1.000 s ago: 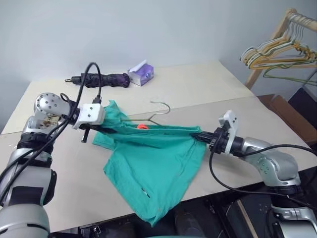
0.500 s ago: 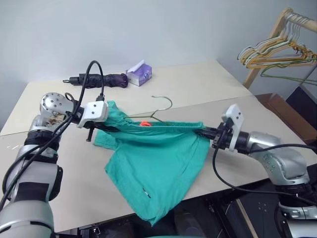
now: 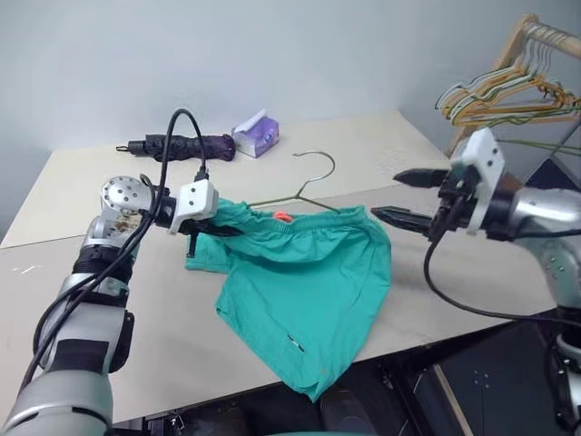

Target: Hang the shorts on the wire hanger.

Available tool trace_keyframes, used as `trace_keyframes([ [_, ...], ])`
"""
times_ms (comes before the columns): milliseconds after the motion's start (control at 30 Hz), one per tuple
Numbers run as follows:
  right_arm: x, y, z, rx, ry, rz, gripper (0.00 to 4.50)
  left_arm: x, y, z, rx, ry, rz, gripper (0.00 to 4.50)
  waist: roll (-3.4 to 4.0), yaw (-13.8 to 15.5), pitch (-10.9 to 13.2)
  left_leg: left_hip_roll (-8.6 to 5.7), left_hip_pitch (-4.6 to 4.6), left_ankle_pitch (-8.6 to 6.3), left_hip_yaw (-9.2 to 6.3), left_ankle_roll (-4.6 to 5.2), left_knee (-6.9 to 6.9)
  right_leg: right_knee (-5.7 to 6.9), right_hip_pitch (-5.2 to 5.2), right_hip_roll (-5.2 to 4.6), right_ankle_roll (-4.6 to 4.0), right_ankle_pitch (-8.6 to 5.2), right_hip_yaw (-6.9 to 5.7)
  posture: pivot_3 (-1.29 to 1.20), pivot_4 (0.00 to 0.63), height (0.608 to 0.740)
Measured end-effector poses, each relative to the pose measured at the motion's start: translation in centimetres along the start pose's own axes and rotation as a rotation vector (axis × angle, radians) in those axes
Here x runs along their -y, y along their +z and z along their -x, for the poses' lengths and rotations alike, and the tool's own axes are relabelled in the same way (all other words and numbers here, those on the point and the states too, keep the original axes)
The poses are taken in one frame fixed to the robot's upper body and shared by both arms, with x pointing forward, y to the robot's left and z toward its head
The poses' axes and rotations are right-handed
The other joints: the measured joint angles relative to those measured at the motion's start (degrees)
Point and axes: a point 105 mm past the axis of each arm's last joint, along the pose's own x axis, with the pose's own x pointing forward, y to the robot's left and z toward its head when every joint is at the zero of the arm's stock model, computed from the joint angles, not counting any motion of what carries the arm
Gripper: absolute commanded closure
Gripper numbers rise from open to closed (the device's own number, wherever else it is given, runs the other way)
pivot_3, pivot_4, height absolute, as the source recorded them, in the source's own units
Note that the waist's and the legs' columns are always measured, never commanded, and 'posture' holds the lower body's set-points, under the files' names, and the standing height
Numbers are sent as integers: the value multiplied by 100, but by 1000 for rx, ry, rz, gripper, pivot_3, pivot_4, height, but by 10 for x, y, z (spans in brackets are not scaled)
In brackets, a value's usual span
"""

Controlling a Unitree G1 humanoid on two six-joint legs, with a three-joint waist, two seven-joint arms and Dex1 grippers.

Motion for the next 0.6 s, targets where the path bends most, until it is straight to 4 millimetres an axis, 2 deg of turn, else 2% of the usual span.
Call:
trace_keyframes([
  [133,3,-13,-11,-138,74,19,29,-1,3,-6,20,6,-6,4500,0,-1,-1,0,-1,0,2,0,0,-1,-2,0,0,0,1,-162,0,740],
  [300,2,-28,-37,-224,145,-3,29,-3,8,-9,43,20,-18,4500,0,0,-1,-1,-5,0,1,0,1,1,-7,-1,0,0,2,-145,0,740],
  [400,3,-29,-48,-257,157,9,617,-4,12,-11,54,21,-31,4500,0,28,-1,-1,-6,0,-2,0,1,1,-8,-1,-1,0,1,-135,0,740],
  [600,1,-36,-62,-287,178,-5,2679,-6,14,-9,61,32,-44,4500,1,42,-1,-2,-6,0,-4,0,1,3,-7,-1,-1,0,1,-136,0,740],
])
